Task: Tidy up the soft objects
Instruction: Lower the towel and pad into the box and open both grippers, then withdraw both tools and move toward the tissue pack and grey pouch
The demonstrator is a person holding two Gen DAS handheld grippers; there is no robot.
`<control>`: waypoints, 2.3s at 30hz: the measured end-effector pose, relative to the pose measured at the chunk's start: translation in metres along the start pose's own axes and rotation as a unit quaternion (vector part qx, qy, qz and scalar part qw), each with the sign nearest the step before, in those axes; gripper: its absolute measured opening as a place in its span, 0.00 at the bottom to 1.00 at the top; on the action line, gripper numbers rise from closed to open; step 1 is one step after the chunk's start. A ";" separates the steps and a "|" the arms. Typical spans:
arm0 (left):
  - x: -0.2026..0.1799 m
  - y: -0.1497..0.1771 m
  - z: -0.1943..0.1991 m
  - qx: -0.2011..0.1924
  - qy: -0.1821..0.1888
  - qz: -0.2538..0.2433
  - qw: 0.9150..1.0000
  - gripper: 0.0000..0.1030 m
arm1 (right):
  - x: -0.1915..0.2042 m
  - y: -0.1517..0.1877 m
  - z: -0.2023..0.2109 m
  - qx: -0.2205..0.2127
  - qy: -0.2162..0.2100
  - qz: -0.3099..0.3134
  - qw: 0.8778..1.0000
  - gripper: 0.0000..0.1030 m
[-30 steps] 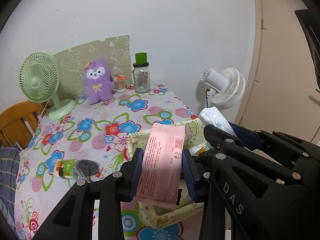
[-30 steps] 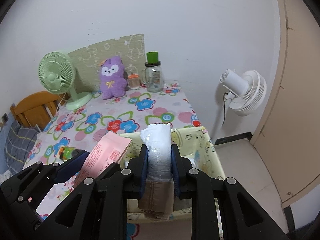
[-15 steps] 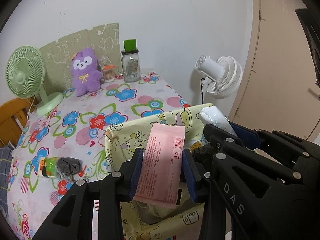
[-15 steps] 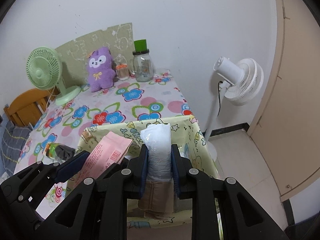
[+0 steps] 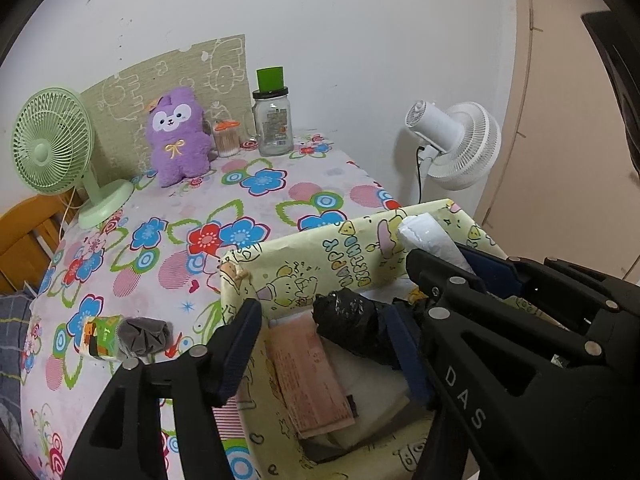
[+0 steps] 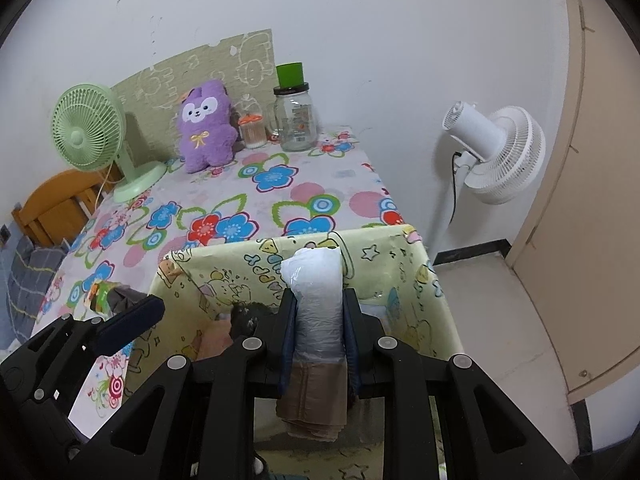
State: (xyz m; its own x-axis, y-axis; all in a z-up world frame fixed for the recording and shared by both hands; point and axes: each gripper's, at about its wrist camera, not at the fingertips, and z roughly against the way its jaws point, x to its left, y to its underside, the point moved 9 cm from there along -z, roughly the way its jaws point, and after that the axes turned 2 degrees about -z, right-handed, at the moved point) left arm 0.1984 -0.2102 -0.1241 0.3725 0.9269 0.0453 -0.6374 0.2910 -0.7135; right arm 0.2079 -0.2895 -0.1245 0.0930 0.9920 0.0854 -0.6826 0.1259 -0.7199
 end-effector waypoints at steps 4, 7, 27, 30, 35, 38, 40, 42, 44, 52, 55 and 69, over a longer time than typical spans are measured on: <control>0.004 -0.001 -0.006 0.006 -0.003 0.002 1.000 0.71 | 0.003 -0.001 -0.008 0.009 -0.008 -0.003 1.000 0.27; 0.005 -0.002 -0.009 0.011 -0.003 0.003 1.000 0.72 | 0.004 -0.001 -0.013 0.019 -0.012 -0.005 1.000 0.42; 0.003 -0.005 0.016 -0.010 -0.005 -0.008 1.000 0.88 | 0.002 -0.003 0.015 -0.013 0.000 -0.023 1.000 0.79; 0.005 -0.005 0.023 -0.016 -0.008 -0.009 1.000 0.89 | 0.006 -0.003 0.023 -0.019 0.002 -0.023 1.000 0.79; 0.009 -0.002 0.036 -0.026 -0.008 -0.014 1.000 0.89 | 0.013 0.000 0.034 -0.024 0.004 -0.025 0.999 0.80; 0.013 0.000 0.044 -0.032 -0.006 -0.016 0.999 0.89 | 0.017 0.002 0.042 -0.029 0.009 -0.026 0.999 0.83; 0.014 0.002 0.050 -0.035 -0.006 -0.017 0.999 0.89 | 0.021 0.003 0.048 -0.031 0.014 -0.028 0.999 0.84; 0.018 0.004 0.055 -0.038 -0.004 -0.016 0.999 0.90 | 0.025 0.005 0.052 -0.032 0.017 -0.027 0.999 0.84; 0.022 0.006 0.058 -0.038 -0.003 -0.015 0.999 0.91 | 0.030 0.006 0.058 -0.036 0.020 -0.025 0.999 0.85; 0.042 0.016 0.081 -0.050 -0.006 -0.009 0.999 0.95 | 0.053 0.010 0.078 -0.057 0.025 -0.017 0.998 0.88; 0.052 0.019 0.089 -0.054 -0.007 -0.005 0.999 0.96 | 0.064 0.013 0.085 -0.059 0.022 -0.012 0.998 0.89; 0.100 0.036 0.117 -0.071 -0.036 0.007 0.997 0.96 | 0.122 0.014 0.103 -0.096 0.006 0.018 0.995 1.00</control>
State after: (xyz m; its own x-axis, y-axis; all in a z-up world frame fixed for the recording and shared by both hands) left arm 0.1339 -0.0793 -0.0628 0.3109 0.9470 0.0807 -0.5390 0.2456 -0.8057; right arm 0.1349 -0.1657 -0.0538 0.0792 0.9956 0.0498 -0.5339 0.0845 -0.8413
